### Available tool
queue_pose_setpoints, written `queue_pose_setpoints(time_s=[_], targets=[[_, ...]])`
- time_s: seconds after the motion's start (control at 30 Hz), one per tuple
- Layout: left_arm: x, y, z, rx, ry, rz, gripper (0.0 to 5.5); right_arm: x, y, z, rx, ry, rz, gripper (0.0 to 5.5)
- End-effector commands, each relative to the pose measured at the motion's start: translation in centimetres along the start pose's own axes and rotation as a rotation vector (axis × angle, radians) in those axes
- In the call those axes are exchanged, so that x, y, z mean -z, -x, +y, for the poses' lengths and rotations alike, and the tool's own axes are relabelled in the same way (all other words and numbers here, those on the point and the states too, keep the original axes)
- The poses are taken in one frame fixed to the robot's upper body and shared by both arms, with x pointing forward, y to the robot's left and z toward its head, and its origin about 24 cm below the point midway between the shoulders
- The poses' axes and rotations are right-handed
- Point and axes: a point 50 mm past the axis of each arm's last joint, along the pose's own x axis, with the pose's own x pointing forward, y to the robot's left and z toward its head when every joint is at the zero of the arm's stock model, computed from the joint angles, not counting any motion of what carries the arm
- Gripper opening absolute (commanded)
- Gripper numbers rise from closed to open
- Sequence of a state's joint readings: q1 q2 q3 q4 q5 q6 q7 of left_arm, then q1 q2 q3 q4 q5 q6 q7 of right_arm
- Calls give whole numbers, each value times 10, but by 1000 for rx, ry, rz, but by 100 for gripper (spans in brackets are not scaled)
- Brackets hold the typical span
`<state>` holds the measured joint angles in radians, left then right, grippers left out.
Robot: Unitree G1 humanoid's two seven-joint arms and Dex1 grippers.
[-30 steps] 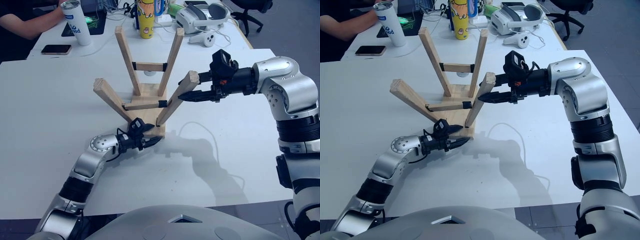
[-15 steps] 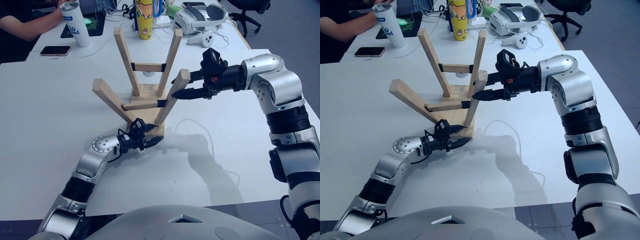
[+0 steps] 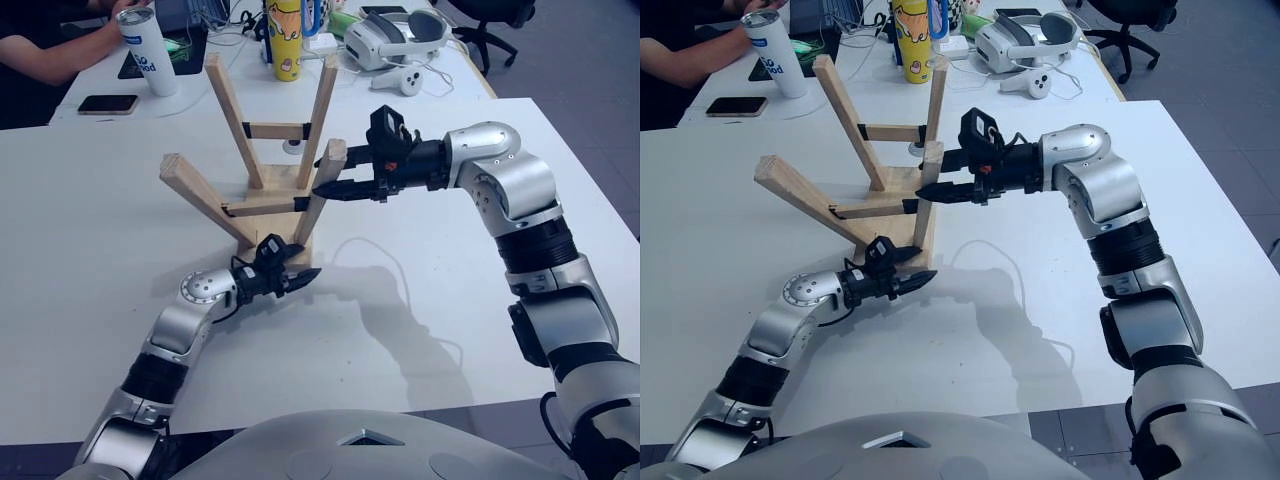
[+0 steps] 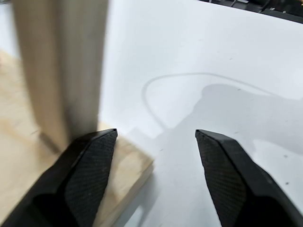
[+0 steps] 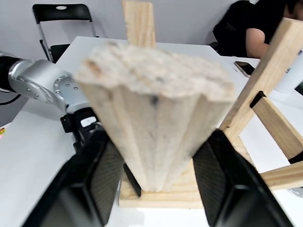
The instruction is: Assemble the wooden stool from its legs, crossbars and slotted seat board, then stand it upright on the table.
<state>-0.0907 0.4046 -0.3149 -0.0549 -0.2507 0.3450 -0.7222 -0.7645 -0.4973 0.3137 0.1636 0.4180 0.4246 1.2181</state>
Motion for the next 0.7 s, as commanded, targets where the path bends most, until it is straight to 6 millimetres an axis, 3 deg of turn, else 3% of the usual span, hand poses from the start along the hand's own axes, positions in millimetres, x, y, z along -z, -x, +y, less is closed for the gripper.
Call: queue_pose_setpoints(time_s=[0.03, 0.1, 0.2, 0.3, 0.43, 0.53, 0.6, 0.7], targets=[[19, 6, -8, 7, 95, 36, 305, 71, -20, 24, -48, -224, 222, 205], [4, 11, -9, -5, 101, -74, 305, 72, -18, 22, -28, -233, 224, 205], [-11, 25, -23, 47, -35, -124, 305, 69, -13, 18, 7, -245, 216, 205], [-45, 43, -40, 36, -198, -304, 305, 68, -10, 15, 32, -255, 224, 205], [-94, 76, -36, -345, -666, -523, 252, 71, -8, 16, 47, -278, 234, 205], [-129, 96, -22, -680, -977, -547, 252, 75, -9, 18, 47, -293, 242, 205], [-147, 97, -9, -825, -1101, -469, 252, 77, -10, 20, 39, -304, 244, 205], [-158, 80, 1, -872, -1172, -369, 252, 78, -12, 20, 35, -309, 249, 205]])
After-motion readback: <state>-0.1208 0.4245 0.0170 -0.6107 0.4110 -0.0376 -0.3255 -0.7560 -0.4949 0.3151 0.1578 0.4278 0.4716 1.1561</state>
